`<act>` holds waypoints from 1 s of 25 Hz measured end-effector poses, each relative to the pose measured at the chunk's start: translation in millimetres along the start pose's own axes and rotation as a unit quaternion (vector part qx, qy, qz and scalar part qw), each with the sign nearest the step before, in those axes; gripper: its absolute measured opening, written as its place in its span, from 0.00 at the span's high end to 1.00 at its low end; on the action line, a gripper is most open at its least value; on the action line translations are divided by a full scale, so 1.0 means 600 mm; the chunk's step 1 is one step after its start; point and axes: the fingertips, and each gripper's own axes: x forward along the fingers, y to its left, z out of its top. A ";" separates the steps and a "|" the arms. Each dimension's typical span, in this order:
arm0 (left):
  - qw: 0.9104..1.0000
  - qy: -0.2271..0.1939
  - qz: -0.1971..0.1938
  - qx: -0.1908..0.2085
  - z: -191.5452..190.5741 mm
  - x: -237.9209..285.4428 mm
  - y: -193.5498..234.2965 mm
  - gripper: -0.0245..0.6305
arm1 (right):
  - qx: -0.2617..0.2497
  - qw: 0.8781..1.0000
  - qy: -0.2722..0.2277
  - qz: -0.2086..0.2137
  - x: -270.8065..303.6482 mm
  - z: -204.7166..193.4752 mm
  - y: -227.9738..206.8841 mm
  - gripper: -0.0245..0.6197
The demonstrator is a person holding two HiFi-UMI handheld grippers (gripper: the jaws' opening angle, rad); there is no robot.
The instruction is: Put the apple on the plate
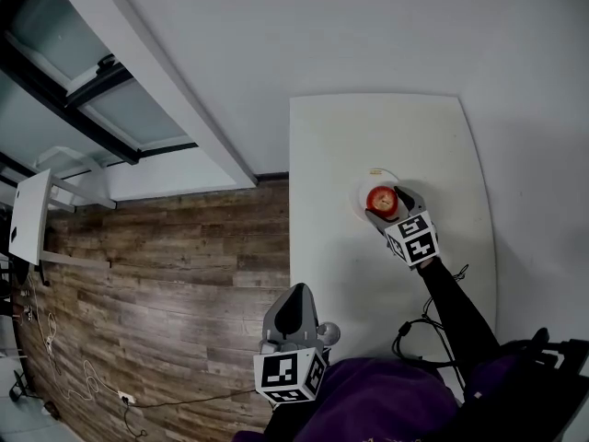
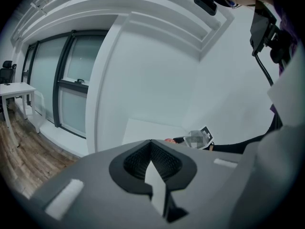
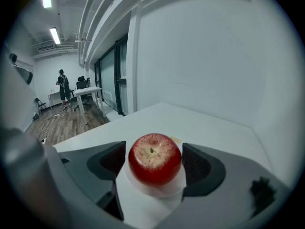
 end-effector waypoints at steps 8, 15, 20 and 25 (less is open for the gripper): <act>1.000 -0.003 -0.002 0.002 0.003 -0.005 0.001 0.95 | -0.005 1.000 -0.015 -0.009 -0.014 0.020 -0.004 0.40; 1.000 -0.007 -0.007 0.005 0.005 -0.006 -0.003 0.95 | -0.011 0.999 -0.035 -0.012 -0.038 0.043 0.000 0.40; 1.000 -0.011 -0.011 -0.002 0.003 -0.010 -0.006 0.95 | 0.000 0.999 -0.046 -0.016 -0.066 0.054 0.006 0.40; 1.000 -0.016 -0.019 -0.001 0.004 -0.015 -0.013 0.95 | 0.012 0.999 -0.052 -0.008 -0.097 0.053 0.031 0.40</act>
